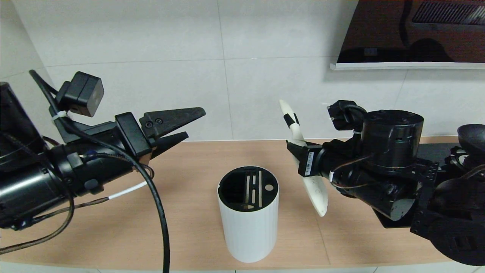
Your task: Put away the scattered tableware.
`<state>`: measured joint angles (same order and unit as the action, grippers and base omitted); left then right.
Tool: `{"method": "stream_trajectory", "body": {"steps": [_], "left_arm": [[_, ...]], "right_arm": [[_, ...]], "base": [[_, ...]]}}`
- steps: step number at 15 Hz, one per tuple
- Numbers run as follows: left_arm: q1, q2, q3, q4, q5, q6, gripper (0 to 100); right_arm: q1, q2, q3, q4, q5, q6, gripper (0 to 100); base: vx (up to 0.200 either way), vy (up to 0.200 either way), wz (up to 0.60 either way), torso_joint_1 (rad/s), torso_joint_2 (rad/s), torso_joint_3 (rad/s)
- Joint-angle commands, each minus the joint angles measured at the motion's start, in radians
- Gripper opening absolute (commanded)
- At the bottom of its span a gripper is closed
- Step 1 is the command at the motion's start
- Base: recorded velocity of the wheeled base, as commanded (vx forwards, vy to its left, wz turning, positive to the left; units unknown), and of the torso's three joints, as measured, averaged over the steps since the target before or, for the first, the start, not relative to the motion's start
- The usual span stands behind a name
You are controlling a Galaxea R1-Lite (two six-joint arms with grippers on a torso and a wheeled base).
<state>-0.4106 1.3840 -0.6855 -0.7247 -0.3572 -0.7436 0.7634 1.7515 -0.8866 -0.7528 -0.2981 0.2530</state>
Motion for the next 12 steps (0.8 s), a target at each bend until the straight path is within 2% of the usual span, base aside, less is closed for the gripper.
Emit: {"method": "stream_trajectory", "body": {"steps": [1, 2, 3, 6, 7, 9, 12], "left_arm": [[-0.022, 0.073, 0.004, -0.065, 0.000, -0.045, 100], [-0.040, 0.086, 0.017, -0.105, 0.000, -0.071, 100], [-0.056, 0.090, 0.024, -0.125, 0.000, -0.079, 100], [-0.126, 0.145, 0.032, -0.147, 0.020, -0.080, 100], [-0.135, 0.158, 0.031, -0.148, 0.027, -0.080, 100], [-0.151, 0.216, 0.043, -0.240, 0.058, -0.083, 100], [-0.152, 0.274, 0.047, -0.323, 0.058, -0.083, 100]], "right_arm": [[0.042, 0.011, -0.008, -0.011, -0.001, 0.012, 0], [0.068, 0.010, -0.008, -0.022, -0.001, 0.025, 0], [0.085, 0.010, -0.008, -0.026, 0.000, 0.031, 0], [0.146, 0.016, 0.000, -0.053, 0.005, 0.052, 0], [0.154, 0.016, 0.001, -0.056, 0.005, 0.052, 0], [0.172, 0.005, 0.001, -0.056, 0.005, 0.055, 0], [0.211, 0.013, 0.003, -0.056, 0.008, 0.065, 0]], "base": [[0.000, 0.000, 0.00, 0.000, 0.00, 0.000], [0.000, 0.000, 0.00, 0.000, 0.00, 0.000], [0.000, 0.000, 0.00, 0.000, 0.00, 0.000], [0.000, 0.000, 0.00, 0.000, 0.00, 0.000], [0.000, 0.000, 0.00, 0.000, 0.00, 0.000], [0.000, 0.000, 0.00, 0.000, 0.00, 0.000], [0.000, 0.000, 0.00, 0.000, 0.00, 0.000]]}}
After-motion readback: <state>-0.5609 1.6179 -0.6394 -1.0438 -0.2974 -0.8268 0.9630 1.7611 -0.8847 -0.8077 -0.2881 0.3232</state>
